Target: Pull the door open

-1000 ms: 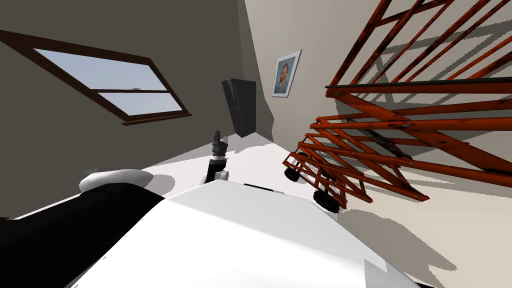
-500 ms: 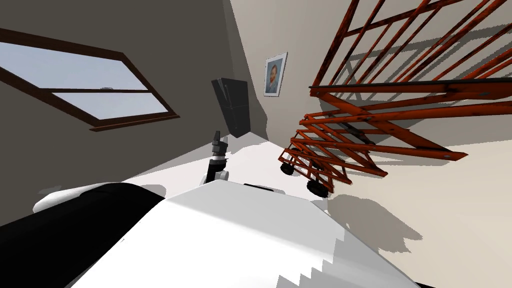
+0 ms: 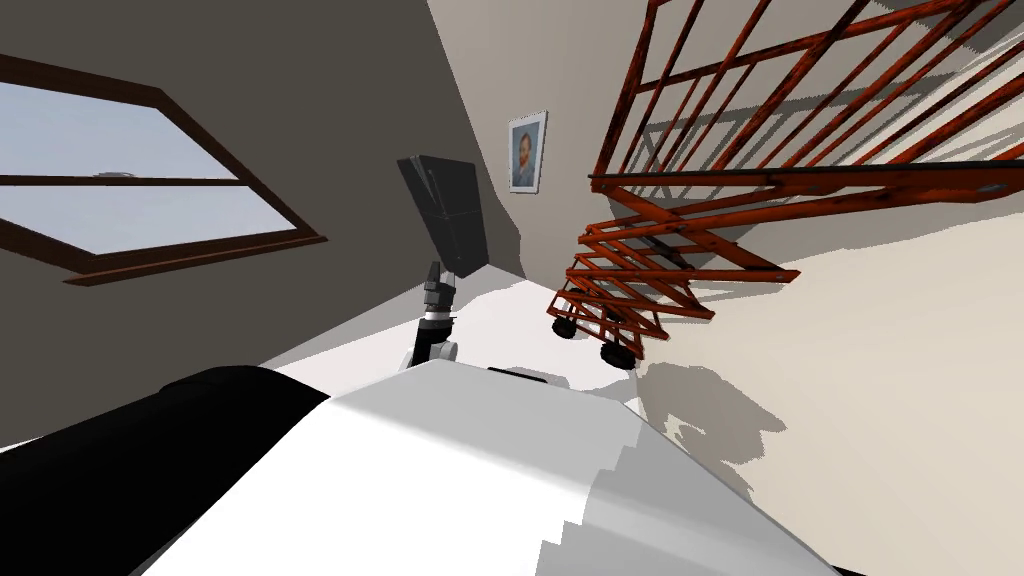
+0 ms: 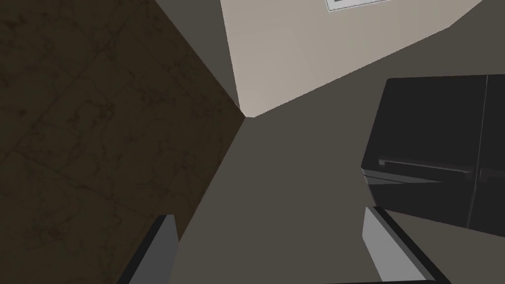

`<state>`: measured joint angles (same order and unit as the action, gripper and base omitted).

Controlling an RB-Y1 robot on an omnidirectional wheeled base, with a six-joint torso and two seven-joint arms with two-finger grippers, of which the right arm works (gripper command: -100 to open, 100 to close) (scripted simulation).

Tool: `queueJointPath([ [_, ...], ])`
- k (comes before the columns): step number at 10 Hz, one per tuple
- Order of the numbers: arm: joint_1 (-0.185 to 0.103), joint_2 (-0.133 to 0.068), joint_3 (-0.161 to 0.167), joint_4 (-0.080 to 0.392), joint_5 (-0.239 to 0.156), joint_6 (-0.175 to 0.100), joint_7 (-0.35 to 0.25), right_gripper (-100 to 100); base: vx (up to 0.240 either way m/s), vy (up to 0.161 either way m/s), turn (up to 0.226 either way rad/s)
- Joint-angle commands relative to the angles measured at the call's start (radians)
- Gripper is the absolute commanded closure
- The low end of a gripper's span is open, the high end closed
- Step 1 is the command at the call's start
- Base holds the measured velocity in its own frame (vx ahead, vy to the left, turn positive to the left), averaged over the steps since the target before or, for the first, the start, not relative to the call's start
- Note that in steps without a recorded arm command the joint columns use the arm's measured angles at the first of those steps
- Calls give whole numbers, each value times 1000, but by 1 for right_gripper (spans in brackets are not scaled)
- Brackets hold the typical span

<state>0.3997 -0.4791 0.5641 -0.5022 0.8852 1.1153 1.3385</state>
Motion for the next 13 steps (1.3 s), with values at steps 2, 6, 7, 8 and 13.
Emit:
queueJointPath([
  [2, 6, -13, 9, 20, 15, 36, 32, -100, -146, 35, -324],
  [6, 4, -21, 21, 61, 33, 70, 60, -100, -108, 10, -243],
  [7, 4, -23, 24, 71, 38, 78, 66, -100, -102, 36, -277],
  [8, 3, -25, 27, 81, 43, 87, 73, -100, -110, 42, -275],
  [13, 1, -33, 39, 119, 60, 119, 100, -100, -81, 18, -196],
])
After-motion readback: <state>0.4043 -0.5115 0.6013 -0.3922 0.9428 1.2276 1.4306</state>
